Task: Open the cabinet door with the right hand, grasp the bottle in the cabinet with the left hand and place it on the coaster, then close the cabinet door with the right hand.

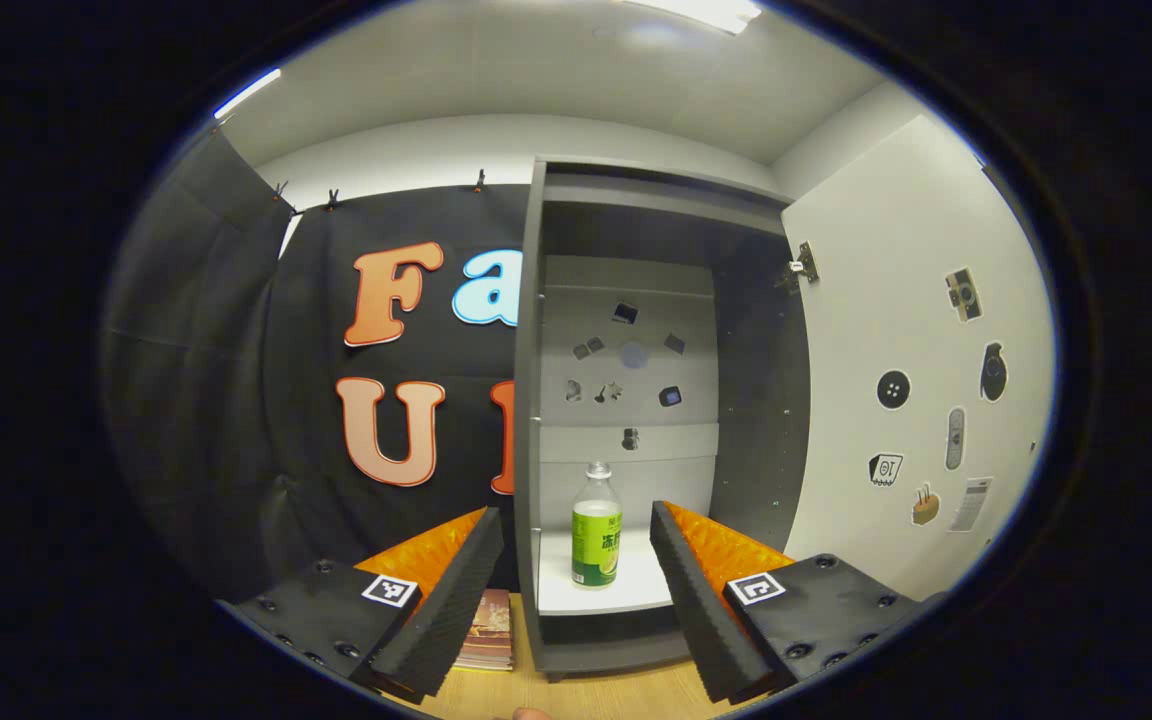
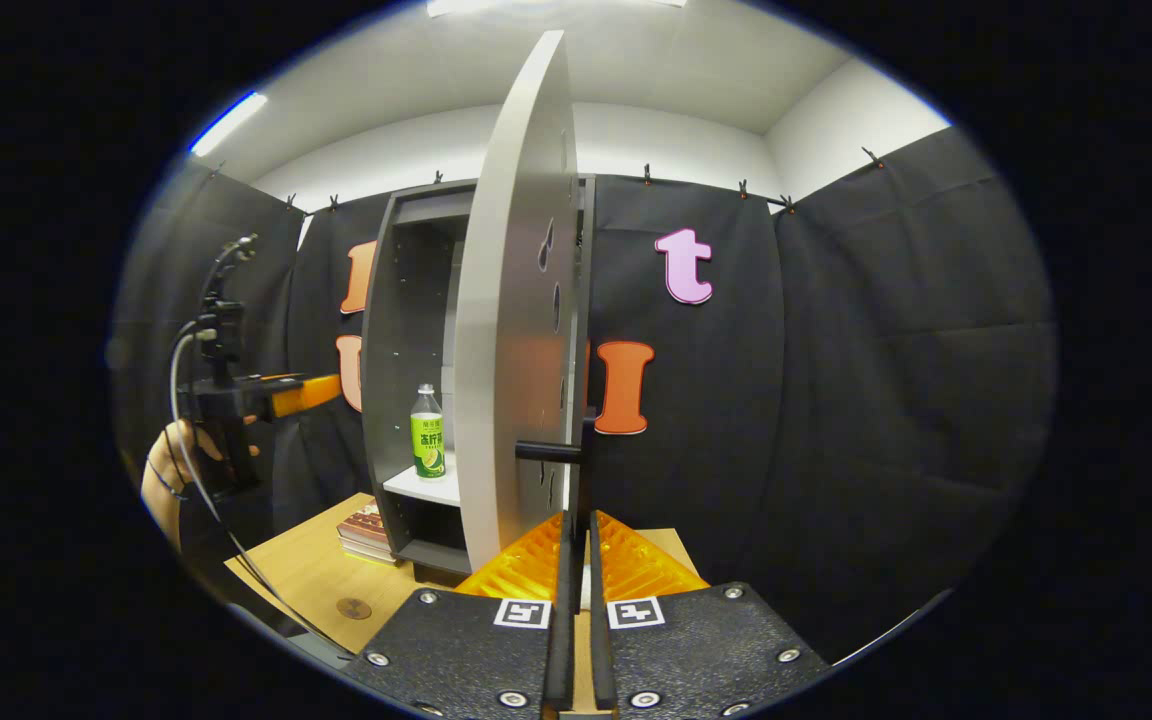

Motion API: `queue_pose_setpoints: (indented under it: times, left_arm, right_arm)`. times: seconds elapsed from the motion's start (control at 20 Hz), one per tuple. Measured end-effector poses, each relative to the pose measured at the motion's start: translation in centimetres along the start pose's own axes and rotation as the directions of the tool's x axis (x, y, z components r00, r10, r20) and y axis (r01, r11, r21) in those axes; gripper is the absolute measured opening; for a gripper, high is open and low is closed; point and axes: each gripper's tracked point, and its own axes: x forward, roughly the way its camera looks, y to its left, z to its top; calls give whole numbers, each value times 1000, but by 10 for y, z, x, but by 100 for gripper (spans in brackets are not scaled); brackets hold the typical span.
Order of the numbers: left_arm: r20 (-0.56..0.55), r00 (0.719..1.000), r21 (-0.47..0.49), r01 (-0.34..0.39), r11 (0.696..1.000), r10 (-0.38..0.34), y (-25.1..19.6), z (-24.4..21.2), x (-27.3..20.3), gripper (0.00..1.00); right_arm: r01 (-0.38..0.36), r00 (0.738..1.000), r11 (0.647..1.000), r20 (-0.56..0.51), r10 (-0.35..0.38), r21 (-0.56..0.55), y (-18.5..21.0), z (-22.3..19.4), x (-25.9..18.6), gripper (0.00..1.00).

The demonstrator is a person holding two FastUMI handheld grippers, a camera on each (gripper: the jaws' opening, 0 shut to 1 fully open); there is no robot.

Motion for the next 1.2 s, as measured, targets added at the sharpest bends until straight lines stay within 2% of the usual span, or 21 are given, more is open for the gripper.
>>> queue_pose_setpoints:
  times: [0.15,0.25,0.35,0.4,0.5,0.6,0.7,0.75,0.85,0.9,0.95,1.15,1.2]
  left_arm:
    - [-17,1000,7,7,1000,-7,-19,-19,35,94]
    - [-34,999,13,5,1000,-5,-27,-33,57,94]
    - [-50,999,19,7,1000,-6,-35,-44,74,100]
    - [-57,998,21,0,1000,2,-35,-49,83,97]
    - [-71,997,28,-20,999,22,-34,-59,103,100]
    - [-79,996,37,-36,999,39,-31,-69,123,94]
    - [-86,995,42,-41,998,44,-31,-77,141,97]
    - [-94,994,47,-44,998,48,-31,-82,149,97]
    - [-117,991,55,-54,997,60,-29,-95,164,100]
    - [-126,990,58,-55,997,62,-29,-101,171,97]
    - [-132,989,62,-54,997,61,-30,-105,177,97]
    - [-152,985,70,-76,995,86,-22,-117,193,97]
    - [-159,983,64,-86,994,95,-19,-121,197,97]
  right_arm:
    - [-3,1000,999,-16,4,51,6,-5,-6,12]
    - [37,999,998,-31,-35,55,-3,-6,-11,16]
    - [71,997,996,-32,-69,62,-10,-7,-13,19]
    - [89,996,994,-34,-87,61,-14,-8,-12,17]
    - [123,992,991,-36,-121,61,-22,-9,-13,36]
    - [158,987,985,-40,-155,64,-30,-10,-16,51]
    - [187,982,980,-41,-184,73,-36,-11,-16,72]
    - [199,980,977,-44,-196,80,-39,-11,-15,71]
    - [215,976,971,-57,-210,100,-40,-14,-15,88]
    - [227,973,968,-66,-221,106,-42,-16,-15,88]
    - [237,970,966,-72,-230,106,-43,-18,-16,97]
    - [275,960,955,-93,-266,108,-48,-21,-17,99]
    - [280,958,954,-94,-270,112,-48,-21,-17,93]
